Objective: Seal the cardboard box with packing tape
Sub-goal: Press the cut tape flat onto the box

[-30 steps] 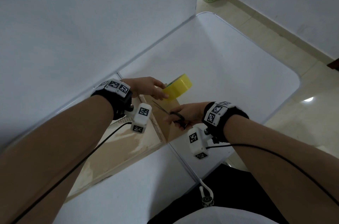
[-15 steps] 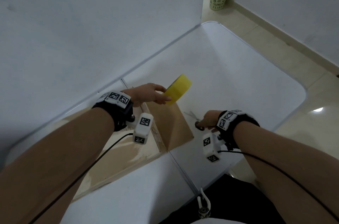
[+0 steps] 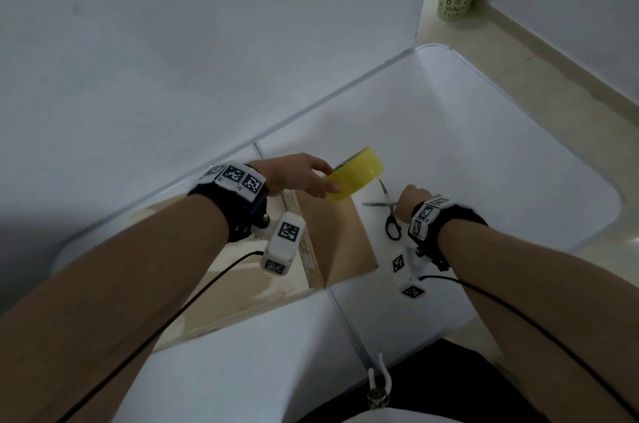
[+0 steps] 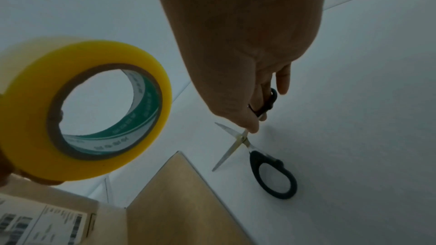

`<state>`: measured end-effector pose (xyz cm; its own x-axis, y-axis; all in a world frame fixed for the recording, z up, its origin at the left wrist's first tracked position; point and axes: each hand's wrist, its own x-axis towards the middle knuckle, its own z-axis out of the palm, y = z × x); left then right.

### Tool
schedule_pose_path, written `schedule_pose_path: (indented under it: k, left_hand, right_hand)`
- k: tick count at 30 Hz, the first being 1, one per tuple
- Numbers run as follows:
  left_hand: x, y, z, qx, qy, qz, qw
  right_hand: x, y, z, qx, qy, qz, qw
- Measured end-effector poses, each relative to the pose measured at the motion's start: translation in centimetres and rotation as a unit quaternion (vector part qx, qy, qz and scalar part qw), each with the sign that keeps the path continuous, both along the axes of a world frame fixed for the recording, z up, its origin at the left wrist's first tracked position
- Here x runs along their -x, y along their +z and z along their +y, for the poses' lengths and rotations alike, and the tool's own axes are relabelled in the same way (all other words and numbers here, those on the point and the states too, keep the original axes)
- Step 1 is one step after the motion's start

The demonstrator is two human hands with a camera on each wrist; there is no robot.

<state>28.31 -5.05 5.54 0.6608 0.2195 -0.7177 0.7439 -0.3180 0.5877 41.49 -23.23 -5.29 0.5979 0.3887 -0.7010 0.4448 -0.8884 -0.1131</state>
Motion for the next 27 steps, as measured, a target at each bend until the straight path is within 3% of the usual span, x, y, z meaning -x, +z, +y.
schedule_pose_path:
  k: [8,12,14,16,18,23,27]
  left_hand:
    - [0.2,0.2,-0.8,-0.035,-0.006,0.021,0.999]
    - [0.0,0.4,-1.2,-0.075,-0.033,0.028,0.996]
    - [-0.3,0.4,-1.5,-0.104,-0.054,0.033,0.993]
    - [-0.7,0.2,-1.8,-0.146,-0.087,0.047,0.984]
    - [-1.3,-0.1,-2.2,-0.212,-0.137,0.068,0.965]
    - [-2.7,-0.6,-3.1,-0.289,-0.199,0.088,0.932]
    - [-3.3,-1.1,-3.5,-0.283,-0.197,0.079,0.935]
  right_hand:
    - [-0.7,0.0,0.0,-0.041,0.031,-0.036,0.998]
    - [-1.6,0.9,-0.5,-0.075,0.098,-0.067,0.99]
    - [-2.3,0.8,-0.3,-0.205,0.064,-0.092,0.972]
    - [-2.5,1.2,0.2,-0.384,0.029,-0.108,0.917]
    - [-2.0,2.7,0.9,-0.442,0.088,-0.1,0.887]
    - [-0.3,4.8,1.4,-0.328,0.263,-0.024,0.907]
    - [-0.7,4.9,0.9,-0.324,0.259,0.004,0.91]
